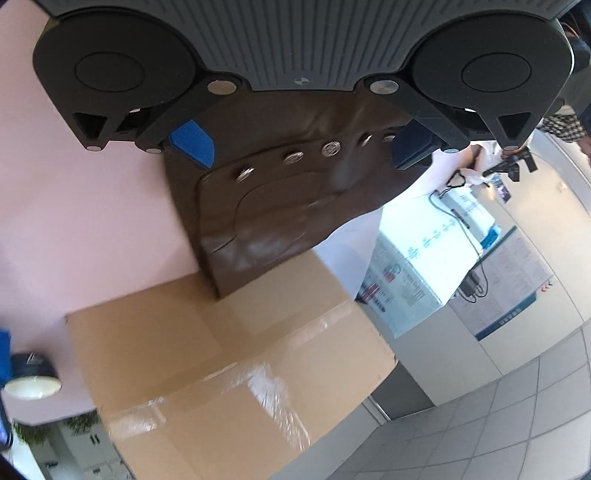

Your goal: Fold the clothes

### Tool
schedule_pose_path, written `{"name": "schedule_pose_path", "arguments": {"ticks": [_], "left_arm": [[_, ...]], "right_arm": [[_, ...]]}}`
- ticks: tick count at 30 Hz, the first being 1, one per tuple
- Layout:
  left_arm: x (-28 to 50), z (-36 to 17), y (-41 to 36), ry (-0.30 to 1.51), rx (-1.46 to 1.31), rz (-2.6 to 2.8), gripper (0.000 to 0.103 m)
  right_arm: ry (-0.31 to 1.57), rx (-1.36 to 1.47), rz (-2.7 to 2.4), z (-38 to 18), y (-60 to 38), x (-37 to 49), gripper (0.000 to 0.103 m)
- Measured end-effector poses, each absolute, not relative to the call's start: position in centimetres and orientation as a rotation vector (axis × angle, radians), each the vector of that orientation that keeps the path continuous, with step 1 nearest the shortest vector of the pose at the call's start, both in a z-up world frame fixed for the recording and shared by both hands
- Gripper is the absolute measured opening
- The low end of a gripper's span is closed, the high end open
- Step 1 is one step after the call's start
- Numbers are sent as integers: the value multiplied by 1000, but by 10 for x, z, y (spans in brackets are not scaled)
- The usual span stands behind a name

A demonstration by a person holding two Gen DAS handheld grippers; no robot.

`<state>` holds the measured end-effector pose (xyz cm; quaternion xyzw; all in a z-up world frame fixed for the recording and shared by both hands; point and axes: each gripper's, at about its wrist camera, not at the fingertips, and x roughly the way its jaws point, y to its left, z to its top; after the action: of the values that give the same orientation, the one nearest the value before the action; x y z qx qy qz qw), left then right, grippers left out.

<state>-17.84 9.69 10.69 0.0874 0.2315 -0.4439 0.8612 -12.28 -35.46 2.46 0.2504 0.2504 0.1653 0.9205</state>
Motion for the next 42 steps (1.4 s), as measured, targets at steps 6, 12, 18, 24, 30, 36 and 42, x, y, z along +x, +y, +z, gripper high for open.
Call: {"name": "schedule_pose_path", "arguments": {"ticks": [6, 12, 18, 24, 30, 36, 42], "left_arm": [[-116, 93, 85, 625, 2, -791, 9], [-72, 82, 110, 729, -147, -608, 9], [-42, 62, 139, 816, -263, -416, 9], [-24, 47, 154, 868, -320, -329, 18], [-49, 59, 155, 836, -229, -358, 84], [-131, 103, 152, 593, 104, -237, 95], [-188, 102, 139, 592, 235, -359, 103]], "right_arm": [[524, 510, 328, 24, -358, -121, 103], [455, 542, 298, 30, -375, -128, 103], [462, 554, 329, 29, -378, -126, 103], [599, 534, 561, 21, -354, -119, 103], [656, 490, 844, 18, -320, -128, 103], [675, 403, 988, 19, -296, -143, 103], [887, 326, 683, -6, -276, -126, 103]]}}
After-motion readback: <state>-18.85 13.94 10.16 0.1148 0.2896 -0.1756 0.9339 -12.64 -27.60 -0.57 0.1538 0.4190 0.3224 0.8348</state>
